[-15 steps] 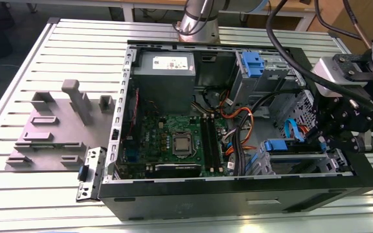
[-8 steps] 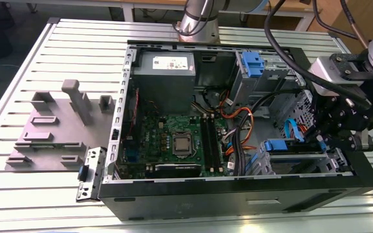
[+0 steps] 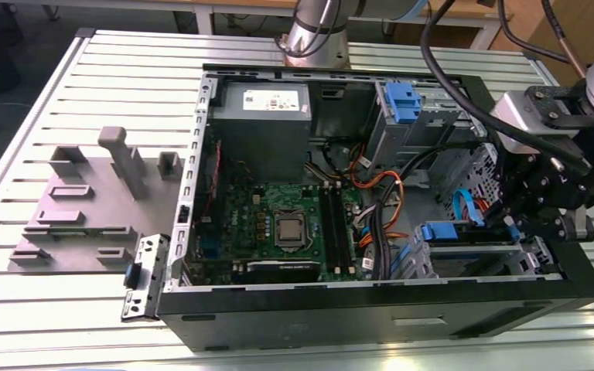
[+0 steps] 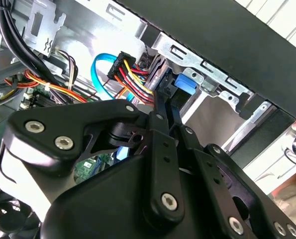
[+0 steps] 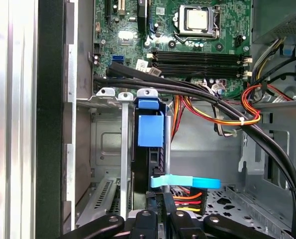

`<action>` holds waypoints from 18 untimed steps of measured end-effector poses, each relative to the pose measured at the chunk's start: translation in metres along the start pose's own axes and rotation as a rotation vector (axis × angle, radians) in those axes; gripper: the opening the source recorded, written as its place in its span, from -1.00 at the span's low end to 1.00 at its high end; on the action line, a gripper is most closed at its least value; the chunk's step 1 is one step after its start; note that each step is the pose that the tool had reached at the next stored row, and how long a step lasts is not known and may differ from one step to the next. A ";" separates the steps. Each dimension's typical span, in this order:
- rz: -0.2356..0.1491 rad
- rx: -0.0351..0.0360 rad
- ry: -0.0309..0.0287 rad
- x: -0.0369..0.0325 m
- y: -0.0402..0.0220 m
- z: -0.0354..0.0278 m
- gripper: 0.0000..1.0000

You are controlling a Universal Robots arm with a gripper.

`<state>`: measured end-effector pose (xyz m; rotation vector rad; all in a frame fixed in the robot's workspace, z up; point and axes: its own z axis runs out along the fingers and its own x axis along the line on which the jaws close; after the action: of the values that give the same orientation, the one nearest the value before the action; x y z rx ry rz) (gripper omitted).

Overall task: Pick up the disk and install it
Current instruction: 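Insert the second disk wire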

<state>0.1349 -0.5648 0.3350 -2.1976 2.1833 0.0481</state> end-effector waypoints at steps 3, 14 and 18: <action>0.000 0.0000 -0.0003 0.0001 0.0012 0.0001 -0.67; 0.000 0.0000 -0.0002 0.0001 0.0013 0.0017 -0.67; 0.001 0.0000 0.0000 -0.0001 0.0011 -0.0023 -0.67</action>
<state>0.1337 -0.5649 0.3372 -2.1969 2.1840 0.0482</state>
